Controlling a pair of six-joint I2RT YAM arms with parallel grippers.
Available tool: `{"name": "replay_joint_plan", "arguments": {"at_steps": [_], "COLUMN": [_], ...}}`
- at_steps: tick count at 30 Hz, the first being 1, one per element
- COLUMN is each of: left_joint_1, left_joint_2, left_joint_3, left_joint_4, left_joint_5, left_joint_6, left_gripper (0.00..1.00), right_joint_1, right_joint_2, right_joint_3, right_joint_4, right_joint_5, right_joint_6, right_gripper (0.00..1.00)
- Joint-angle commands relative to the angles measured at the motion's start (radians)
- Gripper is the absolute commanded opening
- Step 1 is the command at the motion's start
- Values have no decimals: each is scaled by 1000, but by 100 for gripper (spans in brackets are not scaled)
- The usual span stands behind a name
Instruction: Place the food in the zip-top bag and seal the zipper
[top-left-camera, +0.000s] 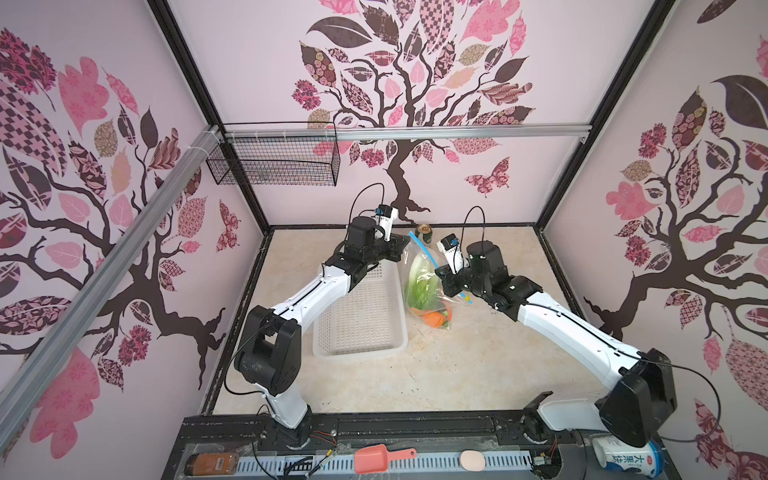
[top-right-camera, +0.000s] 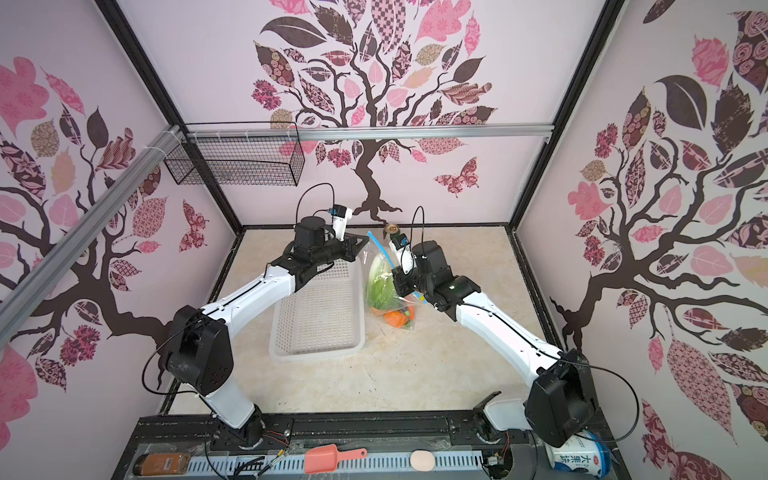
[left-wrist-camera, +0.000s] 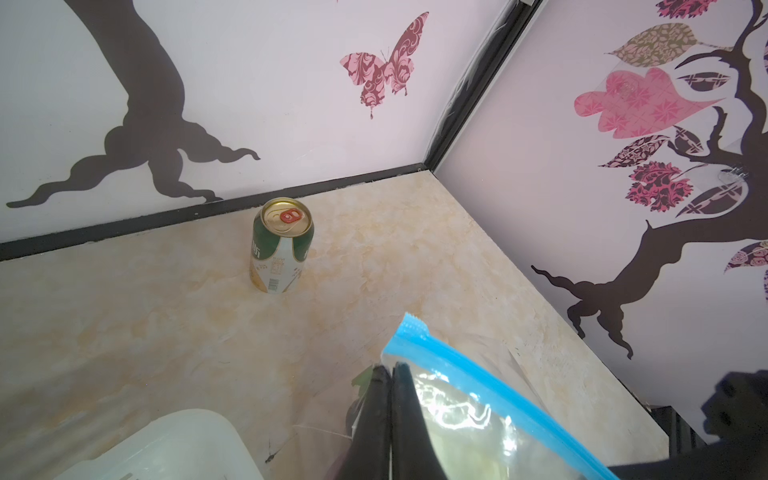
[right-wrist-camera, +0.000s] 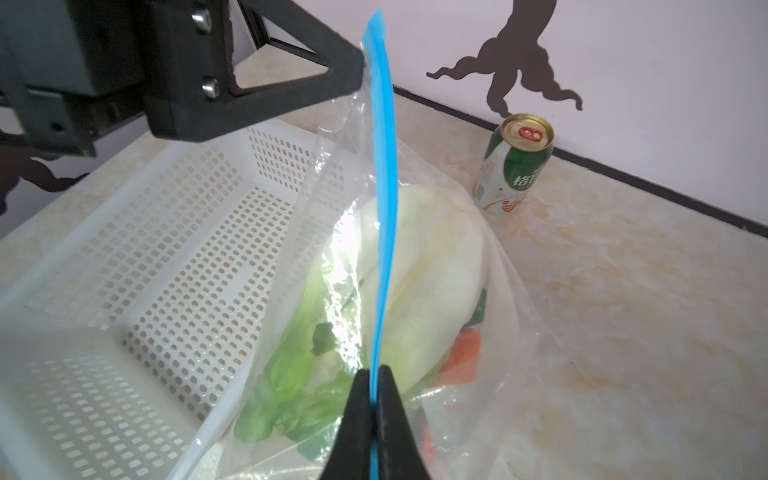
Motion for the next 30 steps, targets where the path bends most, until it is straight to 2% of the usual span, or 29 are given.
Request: {"name": "replay_joint_plan", "arguments": {"at_steps": [1, 2, 3, 4, 5, 6, 12, 16, 22, 28, 30], "left_joint_1": [1, 1, 5, 11, 18, 28, 81, 84, 84, 84, 84], "left_joint_2": [-11, -15, -26, -36, -47, -57, -103, -138, -195, -216, -215], "left_joint_3": [72, 80, 85, 88, 89, 94, 117, 112, 81, 80, 81], "left_joint_4": [-25, -43, -58, -72, -81, -95, -154, -178, -161, -166, -166], "left_joint_5": [-9, -28, -55, -86, -111, -134, -194, -280, -363, -389, -389], "left_joint_6": [12, 9, 4, -5, -14, -24, -48, -14, 39, 64, 63], "left_gripper": [34, 51, 64, 72, 89, 99, 99, 99, 99, 99, 98], "right_joint_1": [2, 3, 4, 2, 3, 4, 2, -12, -154, -262, -279], "right_joint_2": [-5, -15, -28, -41, -55, -74, -186, -189, -157, -167, -157], "right_joint_3": [78, 83, 92, 97, 100, 98, 54, 12, -123, -248, -275], "right_joint_4": [16, 16, 16, 16, 16, 19, 94, 73, 113, 124, 107], "right_joint_5": [-56, -76, -100, -131, -158, -188, -258, -195, -268, -139, -39], "right_joint_6": [39, 52, 67, 87, 103, 120, 178, 172, 260, 261, 249], "right_gripper": [0, 0, 0, 0, 0, 0, 0, 0, 0, 0, 0]}}
